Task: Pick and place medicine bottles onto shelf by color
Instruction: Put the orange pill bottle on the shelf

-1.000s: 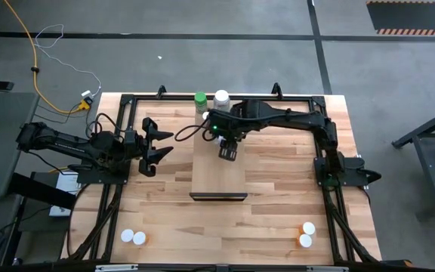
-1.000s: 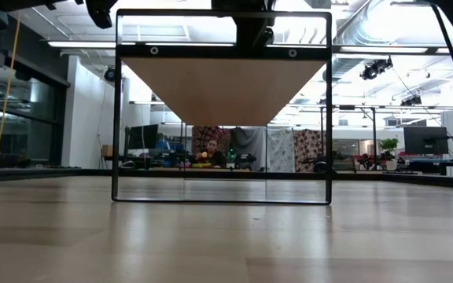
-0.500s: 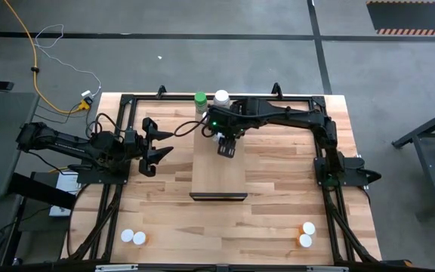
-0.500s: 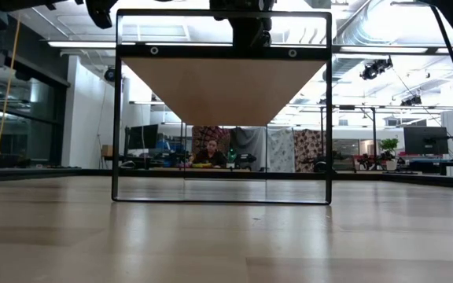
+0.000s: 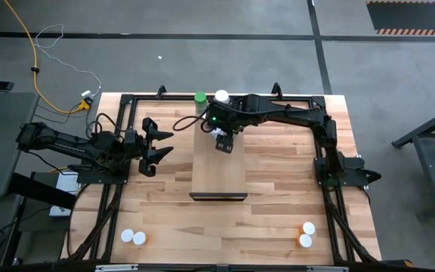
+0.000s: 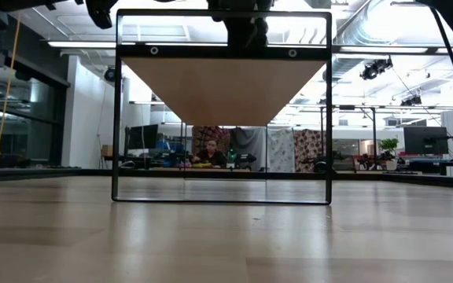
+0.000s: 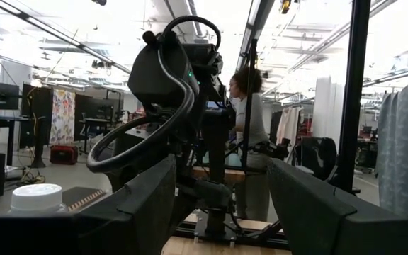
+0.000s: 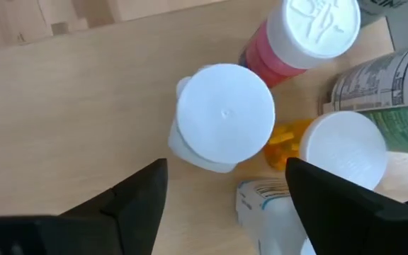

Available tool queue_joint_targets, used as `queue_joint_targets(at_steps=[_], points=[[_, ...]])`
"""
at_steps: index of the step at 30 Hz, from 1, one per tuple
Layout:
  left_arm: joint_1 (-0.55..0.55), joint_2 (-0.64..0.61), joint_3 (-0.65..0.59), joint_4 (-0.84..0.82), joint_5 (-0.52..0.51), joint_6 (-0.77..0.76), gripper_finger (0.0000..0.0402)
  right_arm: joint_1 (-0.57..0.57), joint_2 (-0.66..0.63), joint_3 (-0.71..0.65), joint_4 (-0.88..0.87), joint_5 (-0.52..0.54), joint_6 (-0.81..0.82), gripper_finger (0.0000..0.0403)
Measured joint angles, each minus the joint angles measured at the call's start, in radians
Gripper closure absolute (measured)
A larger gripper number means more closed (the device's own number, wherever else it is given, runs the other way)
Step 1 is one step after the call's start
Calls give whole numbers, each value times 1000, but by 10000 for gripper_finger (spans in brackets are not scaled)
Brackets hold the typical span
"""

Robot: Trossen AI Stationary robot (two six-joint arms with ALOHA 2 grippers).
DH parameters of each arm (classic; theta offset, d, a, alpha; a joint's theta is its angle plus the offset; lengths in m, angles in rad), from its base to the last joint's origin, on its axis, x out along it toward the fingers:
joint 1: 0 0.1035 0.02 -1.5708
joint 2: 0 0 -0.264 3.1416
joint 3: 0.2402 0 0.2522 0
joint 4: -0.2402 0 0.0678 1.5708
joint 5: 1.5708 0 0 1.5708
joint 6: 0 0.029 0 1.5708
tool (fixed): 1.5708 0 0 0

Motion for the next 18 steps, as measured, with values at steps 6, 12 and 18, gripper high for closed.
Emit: queue_joint_targets(at_steps=[6, 12, 18], points=[[0, 0, 0, -15, 0, 7, 188, 14, -18, 0, -14, -32, -28, 126], [-2, -5, 0, -53, 0, -9, 188, 71, -44, 0, -134, -67, -42, 125], [-1, -43, 0, -131, 8, -41, 188, 169, -65, 0, -201, -41, 7, 125]])
